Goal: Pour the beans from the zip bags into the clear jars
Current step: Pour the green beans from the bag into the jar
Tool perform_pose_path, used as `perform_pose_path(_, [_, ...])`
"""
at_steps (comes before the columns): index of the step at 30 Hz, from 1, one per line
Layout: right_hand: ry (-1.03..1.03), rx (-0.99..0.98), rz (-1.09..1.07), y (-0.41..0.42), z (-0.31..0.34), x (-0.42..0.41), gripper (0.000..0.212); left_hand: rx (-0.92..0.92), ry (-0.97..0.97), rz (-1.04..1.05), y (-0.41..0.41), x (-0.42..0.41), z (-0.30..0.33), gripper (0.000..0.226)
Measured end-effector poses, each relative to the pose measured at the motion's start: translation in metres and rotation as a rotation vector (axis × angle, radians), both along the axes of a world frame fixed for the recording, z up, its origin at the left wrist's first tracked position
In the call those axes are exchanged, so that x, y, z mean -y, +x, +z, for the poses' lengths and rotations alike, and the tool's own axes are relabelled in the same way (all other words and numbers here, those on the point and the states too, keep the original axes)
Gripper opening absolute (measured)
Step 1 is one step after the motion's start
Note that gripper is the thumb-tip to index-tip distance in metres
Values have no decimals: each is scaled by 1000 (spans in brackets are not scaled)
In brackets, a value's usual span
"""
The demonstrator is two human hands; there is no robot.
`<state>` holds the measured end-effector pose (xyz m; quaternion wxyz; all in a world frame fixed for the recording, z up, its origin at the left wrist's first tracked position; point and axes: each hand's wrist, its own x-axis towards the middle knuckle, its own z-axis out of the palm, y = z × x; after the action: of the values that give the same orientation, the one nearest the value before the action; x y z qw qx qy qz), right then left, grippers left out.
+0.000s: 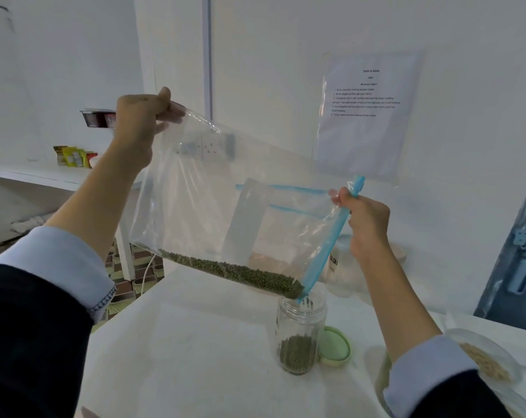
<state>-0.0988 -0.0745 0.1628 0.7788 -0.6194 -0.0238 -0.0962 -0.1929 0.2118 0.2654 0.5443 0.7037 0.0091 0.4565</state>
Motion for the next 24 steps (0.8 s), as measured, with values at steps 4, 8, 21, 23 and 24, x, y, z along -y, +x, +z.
perform_pose_path(4, [-1,15,13,1,0,0,12,-3,13,1,0,-1,1,31])
perform_pose_path(8, [-21,24,28,0,0,-2,16,-10,21,-3,1,-2,2,32])
perform_pose_path(21, [25,11,-9,1,0,-2,9,7,33,-1,3,-3,4,30])
perform_pose_path(23, [3,8,8,1,-1,-2,11,-11,48,-9,2,-2,4,30])
perform_pose_path(24, [-6,7,19,1,-2,-2,12,-14,51,-11,2,-2,4,29])
